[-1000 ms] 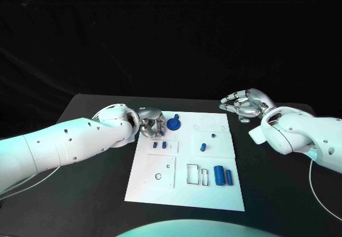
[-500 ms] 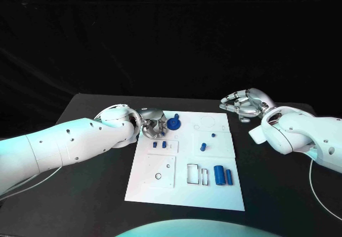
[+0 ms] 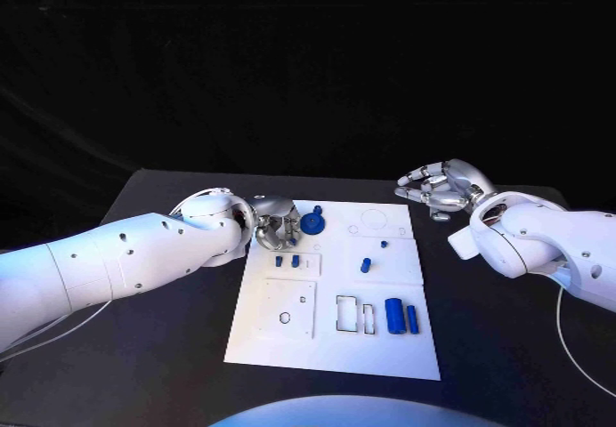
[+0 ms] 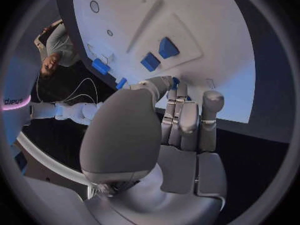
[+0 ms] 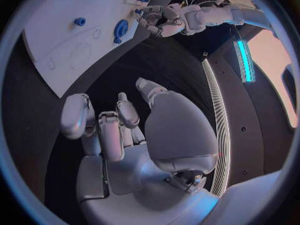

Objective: Assemble the parts on the task board

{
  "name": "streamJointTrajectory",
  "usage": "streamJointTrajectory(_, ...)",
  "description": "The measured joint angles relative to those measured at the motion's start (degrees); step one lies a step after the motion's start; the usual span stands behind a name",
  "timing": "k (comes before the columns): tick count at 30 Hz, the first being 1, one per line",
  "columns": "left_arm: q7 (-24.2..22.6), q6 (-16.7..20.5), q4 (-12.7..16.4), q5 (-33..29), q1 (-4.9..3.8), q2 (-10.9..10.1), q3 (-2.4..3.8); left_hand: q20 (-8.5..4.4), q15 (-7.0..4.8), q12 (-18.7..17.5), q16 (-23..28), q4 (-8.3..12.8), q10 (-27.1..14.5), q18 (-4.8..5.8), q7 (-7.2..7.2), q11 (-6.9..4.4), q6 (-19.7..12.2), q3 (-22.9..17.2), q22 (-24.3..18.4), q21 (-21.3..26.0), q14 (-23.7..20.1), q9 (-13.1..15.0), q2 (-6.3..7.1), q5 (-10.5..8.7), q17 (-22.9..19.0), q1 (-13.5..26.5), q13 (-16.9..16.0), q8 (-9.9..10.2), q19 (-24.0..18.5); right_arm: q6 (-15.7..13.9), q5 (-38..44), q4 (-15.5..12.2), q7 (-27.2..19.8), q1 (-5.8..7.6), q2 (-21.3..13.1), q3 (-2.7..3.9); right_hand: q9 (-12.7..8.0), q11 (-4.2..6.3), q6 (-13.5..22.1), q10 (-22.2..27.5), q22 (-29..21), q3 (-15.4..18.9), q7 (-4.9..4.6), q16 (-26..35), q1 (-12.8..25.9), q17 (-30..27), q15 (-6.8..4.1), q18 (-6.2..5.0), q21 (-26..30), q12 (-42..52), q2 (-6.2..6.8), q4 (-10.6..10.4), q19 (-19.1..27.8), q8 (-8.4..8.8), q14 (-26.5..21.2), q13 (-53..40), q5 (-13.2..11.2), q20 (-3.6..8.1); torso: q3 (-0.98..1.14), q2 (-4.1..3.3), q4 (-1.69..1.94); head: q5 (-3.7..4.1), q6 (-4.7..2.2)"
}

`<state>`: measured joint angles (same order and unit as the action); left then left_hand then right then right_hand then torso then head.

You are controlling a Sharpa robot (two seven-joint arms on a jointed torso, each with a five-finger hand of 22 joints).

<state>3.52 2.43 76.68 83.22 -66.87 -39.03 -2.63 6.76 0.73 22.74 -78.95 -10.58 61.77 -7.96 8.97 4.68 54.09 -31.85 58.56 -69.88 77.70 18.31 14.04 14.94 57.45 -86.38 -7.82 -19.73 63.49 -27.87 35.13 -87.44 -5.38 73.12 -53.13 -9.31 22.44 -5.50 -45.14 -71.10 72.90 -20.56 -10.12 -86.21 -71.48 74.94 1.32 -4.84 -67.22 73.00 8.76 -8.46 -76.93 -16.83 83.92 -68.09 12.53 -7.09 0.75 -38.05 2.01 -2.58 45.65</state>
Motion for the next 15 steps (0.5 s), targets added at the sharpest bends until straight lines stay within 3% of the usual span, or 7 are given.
streamJointTrajectory(4,0.16,-0.15,-0.06,-0.02,0.08,-0.02,-0.08,0.22,0.34,-0.76,0.0,0.0,-0.43,0.0,0.34,0.55,-1.87,-0.01,-0.42,0.37,-0.31,-0.8,0.6,0.01,-0.52,0.61,-0.1,1.75,-0.22,0.0,0.0,0.02,0.0,0.0,-0.01,0.0,0.0,0.0,0.0,0.0,0.0,0.0,0.0,0.0,0.0,0.0,0.0,-0.01,0.0,0.0,0.0,0.0,0.0,0.0,0.0,0.0,0.0,0.0,-0.03,0.0,0.0,0.01,-0.05)
streamJointTrajectory(15,0.39,-0.11,-0.03,-0.07,0.14,-0.1,-0.12,0.42,0.84,-1.29,0.0,0.0,-1.23,0.0,0.34,0.79,-2.89,-0.01,-1.14,0.89,-0.82,-1.12,0.9,0.01,-1.86,0.89,-0.27,2.57,-0.86,0.0,0.0,0.06,0.0,-0.01,-0.01,0.0,0.01,0.0,0.0,0.0,0.0,0.0,0.0,0.0,0.0,-0.01,0.0,0.0,0.0,0.0,0.0,0.0,0.0,0.0,0.0,0.0,0.0,0.0,-0.08,-0.02,0.04,0.08,-0.1)
